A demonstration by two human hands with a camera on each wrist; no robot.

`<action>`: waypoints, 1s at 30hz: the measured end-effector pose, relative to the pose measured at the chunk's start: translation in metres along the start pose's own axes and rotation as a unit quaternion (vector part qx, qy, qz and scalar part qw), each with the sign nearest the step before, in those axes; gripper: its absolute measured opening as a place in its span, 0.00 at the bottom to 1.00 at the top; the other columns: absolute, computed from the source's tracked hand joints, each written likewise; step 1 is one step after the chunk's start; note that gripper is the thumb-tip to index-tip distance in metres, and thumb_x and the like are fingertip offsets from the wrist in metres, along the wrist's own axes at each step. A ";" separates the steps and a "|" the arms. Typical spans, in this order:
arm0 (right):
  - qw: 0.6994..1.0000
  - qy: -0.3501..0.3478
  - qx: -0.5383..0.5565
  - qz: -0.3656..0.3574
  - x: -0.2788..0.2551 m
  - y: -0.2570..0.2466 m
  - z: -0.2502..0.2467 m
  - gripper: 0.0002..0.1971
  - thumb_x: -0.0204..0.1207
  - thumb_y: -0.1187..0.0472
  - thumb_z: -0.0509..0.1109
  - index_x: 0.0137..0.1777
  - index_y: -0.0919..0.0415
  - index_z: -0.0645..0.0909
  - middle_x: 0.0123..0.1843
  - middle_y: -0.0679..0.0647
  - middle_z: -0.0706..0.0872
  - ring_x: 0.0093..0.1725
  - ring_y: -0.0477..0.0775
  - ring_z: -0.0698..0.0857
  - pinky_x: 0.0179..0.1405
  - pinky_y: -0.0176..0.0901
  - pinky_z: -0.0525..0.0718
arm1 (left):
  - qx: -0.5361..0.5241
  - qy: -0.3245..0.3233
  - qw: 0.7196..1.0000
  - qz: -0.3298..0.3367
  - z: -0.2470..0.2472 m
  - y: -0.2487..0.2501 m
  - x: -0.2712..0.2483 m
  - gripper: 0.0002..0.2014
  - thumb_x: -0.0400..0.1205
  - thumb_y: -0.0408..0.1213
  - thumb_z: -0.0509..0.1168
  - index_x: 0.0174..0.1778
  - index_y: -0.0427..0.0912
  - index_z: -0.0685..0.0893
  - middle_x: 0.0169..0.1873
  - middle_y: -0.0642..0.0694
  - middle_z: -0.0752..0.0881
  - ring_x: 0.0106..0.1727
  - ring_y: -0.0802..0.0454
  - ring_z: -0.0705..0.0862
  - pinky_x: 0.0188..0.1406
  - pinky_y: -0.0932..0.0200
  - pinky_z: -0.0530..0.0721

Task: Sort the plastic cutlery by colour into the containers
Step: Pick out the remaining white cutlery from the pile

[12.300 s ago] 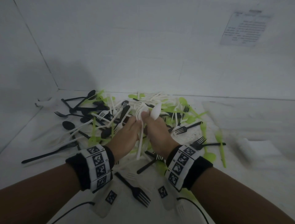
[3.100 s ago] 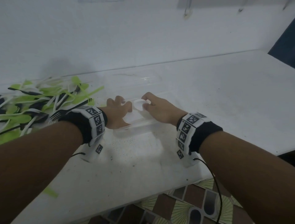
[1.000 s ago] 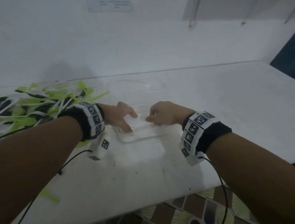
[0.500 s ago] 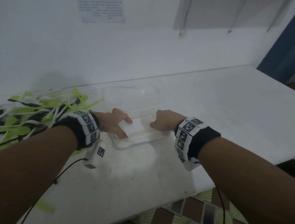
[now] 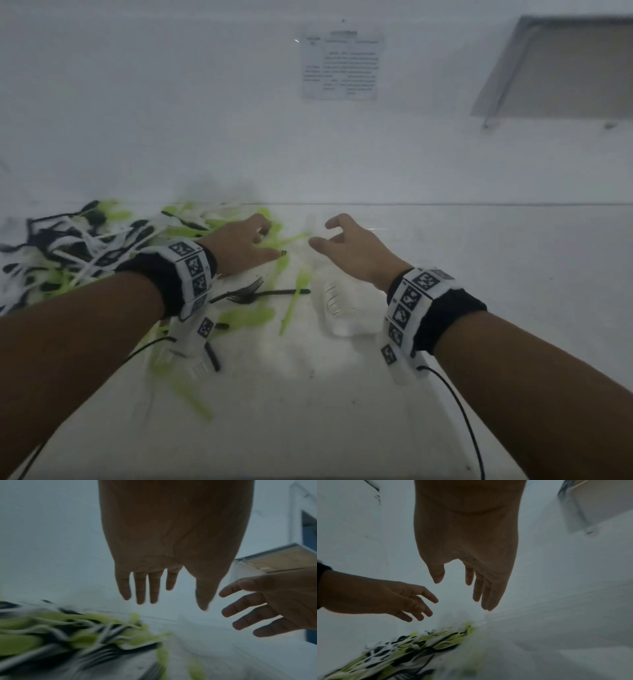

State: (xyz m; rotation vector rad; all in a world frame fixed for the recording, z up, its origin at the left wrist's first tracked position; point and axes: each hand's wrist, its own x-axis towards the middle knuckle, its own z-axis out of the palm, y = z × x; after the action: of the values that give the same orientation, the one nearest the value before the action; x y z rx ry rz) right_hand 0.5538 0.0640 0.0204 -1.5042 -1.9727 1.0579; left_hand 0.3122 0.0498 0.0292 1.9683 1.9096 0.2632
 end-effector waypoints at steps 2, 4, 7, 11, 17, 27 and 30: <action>0.999 -0.041 0.001 -0.014 0.007 -0.020 0.020 0.39 0.78 0.27 0.67 0.82 0.48 0.65 0.73 0.55 0.82 0.71 0.57 0.81 0.70 0.54 0.79 | 0.034 -0.030 0.999 -0.028 -0.011 -0.023 -0.018 0.46 0.81 0.63 0.69 0.89 0.49 0.57 0.86 0.45 0.67 0.83 0.44 0.70 0.78 0.49 0.70; 0.998 -0.063 -0.015 -0.026 0.012 -0.038 0.041 0.45 0.76 0.23 0.63 0.85 0.50 0.62 0.74 0.56 0.82 0.71 0.58 0.80 0.65 0.53 0.79 | 0.049 -0.029 0.997 -0.052 -0.018 -0.047 -0.035 0.50 0.81 0.65 0.68 0.91 0.47 0.50 0.89 0.47 0.60 0.86 0.45 0.64 0.80 0.50 0.66; 0.995 -0.084 -0.045 -0.032 0.017 -0.060 0.070 0.47 0.76 0.21 0.60 0.86 0.52 0.63 0.80 0.58 0.77 0.75 0.59 0.77 0.63 0.50 0.74 | 0.034 -0.019 0.996 -0.079 -0.022 -0.081 -0.058 0.48 0.81 0.65 0.68 0.90 0.49 0.54 0.87 0.46 0.65 0.84 0.45 0.69 0.77 0.50 0.71; 0.988 -0.122 -0.092 -0.036 0.023 -0.068 0.104 0.45 0.78 0.22 0.59 0.85 0.55 0.66 0.82 0.57 0.75 0.78 0.60 0.75 0.65 0.51 0.73 | 0.049 -0.048 0.992 -0.105 -0.024 -0.113 -0.079 0.43 0.82 0.64 0.66 0.89 0.49 0.59 0.81 0.44 0.74 0.78 0.44 0.76 0.71 0.52 0.76; 0.982 -0.131 -0.133 -0.025 0.022 -0.071 0.148 0.30 0.83 0.33 0.66 0.73 0.56 0.76 0.60 0.52 0.82 0.60 0.56 0.82 0.57 0.51 0.80 | 0.063 -0.077 0.990 -0.103 -0.020 -0.152 -0.090 0.34 0.84 0.64 0.64 0.82 0.48 0.72 0.70 0.46 0.82 0.65 0.46 0.81 0.59 0.55 0.77; 0.954 -0.182 -0.187 -0.145 0.014 -0.074 0.207 0.07 0.84 0.58 0.70 0.60 0.50 0.82 0.48 0.42 0.85 0.48 0.43 0.85 0.44 0.39 0.78 | 0.063 -0.106 0.992 0.009 -0.007 -0.193 -0.103 0.20 0.85 0.55 0.68 0.68 0.48 0.82 0.60 0.48 0.86 0.55 0.48 0.85 0.59 0.47 0.85; 0.942 -0.218 -0.212 -0.145 0.008 -0.079 0.214 0.07 0.82 0.51 0.74 0.56 0.49 0.81 0.48 0.41 0.84 0.48 0.45 0.84 0.44 0.39 0.80 | 0.080 -0.033 0.988 0.131 0.001 -0.201 -0.114 0.13 0.85 0.44 0.69 0.63 0.44 0.87 0.55 0.44 0.83 0.59 0.44 0.81 0.61 0.45 0.81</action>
State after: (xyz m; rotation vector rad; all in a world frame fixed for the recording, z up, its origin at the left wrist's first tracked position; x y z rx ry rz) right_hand 0.3469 -0.0029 -0.0487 -1.1742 -2.7778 0.9329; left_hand 0.1216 -0.0629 -0.0371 2.3075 1.6744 0.1151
